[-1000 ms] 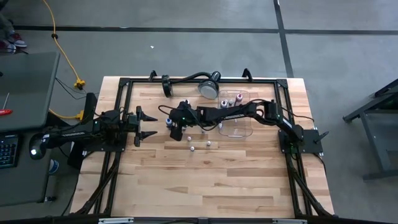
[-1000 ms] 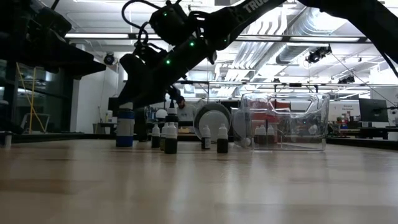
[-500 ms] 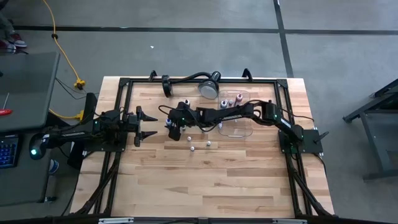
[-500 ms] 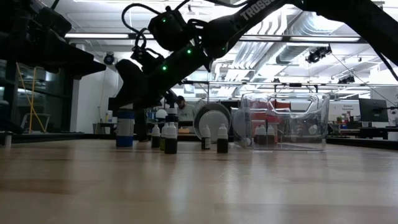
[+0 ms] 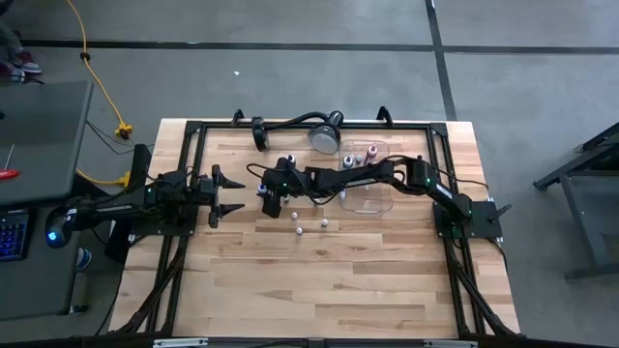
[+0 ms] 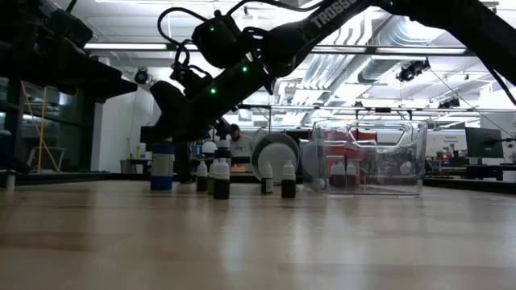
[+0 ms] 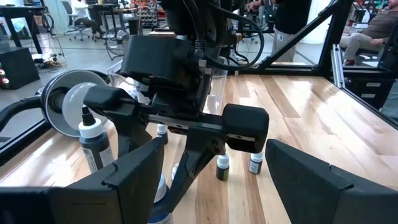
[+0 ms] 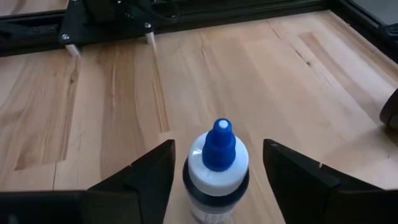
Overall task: Pick & Place food coloring
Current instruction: Put the big blue food coloring bottle into the transparent bin
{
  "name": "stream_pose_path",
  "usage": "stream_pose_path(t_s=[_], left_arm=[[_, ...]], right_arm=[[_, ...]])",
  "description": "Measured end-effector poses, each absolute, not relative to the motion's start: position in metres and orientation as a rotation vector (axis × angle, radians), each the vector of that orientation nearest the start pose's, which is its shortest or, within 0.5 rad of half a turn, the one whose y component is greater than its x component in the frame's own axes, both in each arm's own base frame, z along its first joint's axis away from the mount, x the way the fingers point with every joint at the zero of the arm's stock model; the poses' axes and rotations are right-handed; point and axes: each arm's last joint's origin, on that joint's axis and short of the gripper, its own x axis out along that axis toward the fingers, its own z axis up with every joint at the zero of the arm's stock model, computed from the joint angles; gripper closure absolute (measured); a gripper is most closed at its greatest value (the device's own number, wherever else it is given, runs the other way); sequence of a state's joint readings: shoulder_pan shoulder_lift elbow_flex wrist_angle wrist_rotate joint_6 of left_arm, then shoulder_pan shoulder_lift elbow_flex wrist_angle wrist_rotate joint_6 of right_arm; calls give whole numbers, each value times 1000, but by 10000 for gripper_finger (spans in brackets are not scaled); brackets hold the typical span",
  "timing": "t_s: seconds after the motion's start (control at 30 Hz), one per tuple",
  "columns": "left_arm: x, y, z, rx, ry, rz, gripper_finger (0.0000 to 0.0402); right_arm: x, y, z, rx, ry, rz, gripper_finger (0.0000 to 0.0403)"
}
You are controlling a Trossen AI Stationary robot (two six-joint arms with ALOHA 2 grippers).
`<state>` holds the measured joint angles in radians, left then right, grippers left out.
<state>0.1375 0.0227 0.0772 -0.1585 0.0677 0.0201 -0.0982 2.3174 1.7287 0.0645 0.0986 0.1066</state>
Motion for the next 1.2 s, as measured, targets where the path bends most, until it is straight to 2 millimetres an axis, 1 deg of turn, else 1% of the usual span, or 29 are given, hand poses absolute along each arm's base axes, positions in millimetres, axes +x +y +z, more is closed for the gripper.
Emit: stream_pose_path(t_s=[0.4, 0.47, 1.0, 1.2], left_arm=[[93, 11, 173, 9, 104, 69, 124], [93, 11, 173, 10, 104, 68, 124], [93, 11, 173, 9, 104, 69, 124], [93, 11, 173, 9, 104, 69, 124]], right_arm=[[517, -54, 163, 112, 512, -222, 280], [517, -54, 163, 112, 512, -222, 292], [517, -52, 163, 112, 525, -218, 291], [513, -52, 170, 107, 541, -235, 291]])
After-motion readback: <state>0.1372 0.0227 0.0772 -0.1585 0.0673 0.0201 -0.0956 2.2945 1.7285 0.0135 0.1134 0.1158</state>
